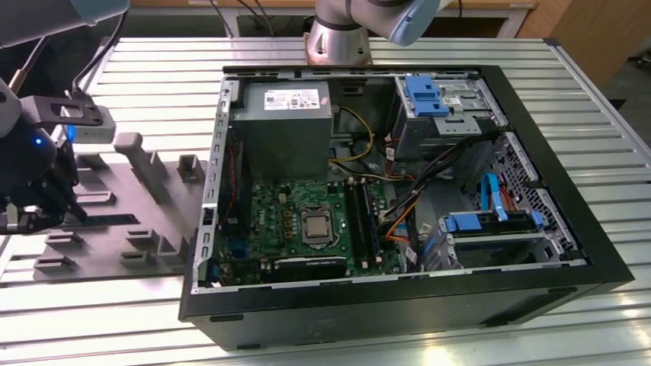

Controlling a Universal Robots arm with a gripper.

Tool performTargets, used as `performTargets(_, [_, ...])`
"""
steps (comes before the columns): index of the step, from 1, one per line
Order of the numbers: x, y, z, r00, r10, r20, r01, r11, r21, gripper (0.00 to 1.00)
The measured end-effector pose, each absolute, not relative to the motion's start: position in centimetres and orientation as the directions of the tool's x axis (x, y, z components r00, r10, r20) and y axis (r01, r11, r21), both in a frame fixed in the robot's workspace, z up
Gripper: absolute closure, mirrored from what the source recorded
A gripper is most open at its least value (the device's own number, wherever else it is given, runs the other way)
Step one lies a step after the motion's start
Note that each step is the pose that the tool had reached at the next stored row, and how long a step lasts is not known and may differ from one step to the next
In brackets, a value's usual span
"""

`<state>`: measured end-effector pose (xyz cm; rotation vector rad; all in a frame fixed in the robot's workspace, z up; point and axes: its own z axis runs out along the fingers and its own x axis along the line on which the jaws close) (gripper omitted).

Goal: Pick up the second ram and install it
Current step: 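Pick up the second ram and move it above second insertion slot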

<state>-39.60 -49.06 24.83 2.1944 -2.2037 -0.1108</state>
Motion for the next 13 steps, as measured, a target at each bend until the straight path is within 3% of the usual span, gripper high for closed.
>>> performTargets(13, [-39.6,-49.0,26.6,-0.005,-1.000,-0.029,-0.997,0.003,0.071,0.88])
